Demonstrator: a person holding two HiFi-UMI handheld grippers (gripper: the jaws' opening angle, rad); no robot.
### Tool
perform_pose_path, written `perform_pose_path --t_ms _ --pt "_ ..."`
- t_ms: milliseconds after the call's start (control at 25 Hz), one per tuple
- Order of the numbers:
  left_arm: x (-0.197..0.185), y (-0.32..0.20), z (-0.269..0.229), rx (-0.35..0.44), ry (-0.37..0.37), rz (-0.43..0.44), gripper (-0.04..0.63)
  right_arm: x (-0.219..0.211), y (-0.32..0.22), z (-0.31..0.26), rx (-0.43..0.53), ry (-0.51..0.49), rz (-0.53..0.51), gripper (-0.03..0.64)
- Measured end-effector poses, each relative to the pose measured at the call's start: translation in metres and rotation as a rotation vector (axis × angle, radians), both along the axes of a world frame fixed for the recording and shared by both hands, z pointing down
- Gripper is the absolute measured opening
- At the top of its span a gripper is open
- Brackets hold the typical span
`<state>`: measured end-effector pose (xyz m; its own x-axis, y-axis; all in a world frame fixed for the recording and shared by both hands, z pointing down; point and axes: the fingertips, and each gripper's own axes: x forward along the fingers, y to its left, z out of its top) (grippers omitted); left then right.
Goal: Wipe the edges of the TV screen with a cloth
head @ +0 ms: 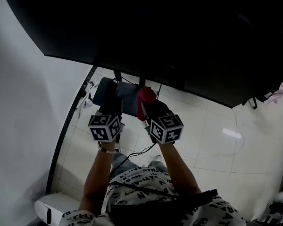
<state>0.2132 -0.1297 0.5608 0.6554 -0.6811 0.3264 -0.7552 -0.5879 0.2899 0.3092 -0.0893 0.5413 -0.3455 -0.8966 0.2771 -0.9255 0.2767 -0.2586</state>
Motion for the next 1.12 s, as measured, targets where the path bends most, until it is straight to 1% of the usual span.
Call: perform_pose_path --t_ms 120,200,280,400,560,680,840,1000,1120 --pt "-0.013 -0.03 0.0 0.024 -0.011 0.046 -0.006 -0.02 -0.038 0.017 -0.033 -0.007 0.063 0.077" --pt "-0.021 -0.046 0.001 0.035 -0.02 0.077 -0.006 -0.032 -0.061 0.03 -0.054 -0.056 0.095 0.077" --pt "-0.026 -0.061 0.005 0.029 -0.024 0.11 -0.006 -0.04 -0.082 0.045 -0.08 -0.127 0.135 0.077" --pt "-0.033 -0.082 0.015 0.012 -0.028 0.155 -0.006 -0.049 -0.112 0.064 -0.116 -0.198 0.202 0.077" --pt "-0.032 -0.097 0.019 -0.001 -0.027 0.225 -0.006 -0.058 -0.137 0.08 -0.16 -0.261 0.267 0.077" --pt "-0.028 -0.106 0.02 -0.012 -0.022 0.258 -0.006 -0.058 -0.151 0.086 -0.174 -0.301 0.302 0.077" --pt "-0.026 -0.119 0.025 -0.022 -0.025 0.27 -0.006 -0.052 -0.168 0.085 -0.159 -0.289 0.326 0.077" --pt "-0.027 -0.122 0.035 -0.05 -0.029 0.284 -0.006 -0.049 -0.174 0.084 -0.154 -0.257 0.347 0.077" --pt "-0.027 -0.124 0.036 -0.056 -0.022 0.293 -0.006 -0.047 -0.177 0.083 -0.143 -0.248 0.357 0.075"
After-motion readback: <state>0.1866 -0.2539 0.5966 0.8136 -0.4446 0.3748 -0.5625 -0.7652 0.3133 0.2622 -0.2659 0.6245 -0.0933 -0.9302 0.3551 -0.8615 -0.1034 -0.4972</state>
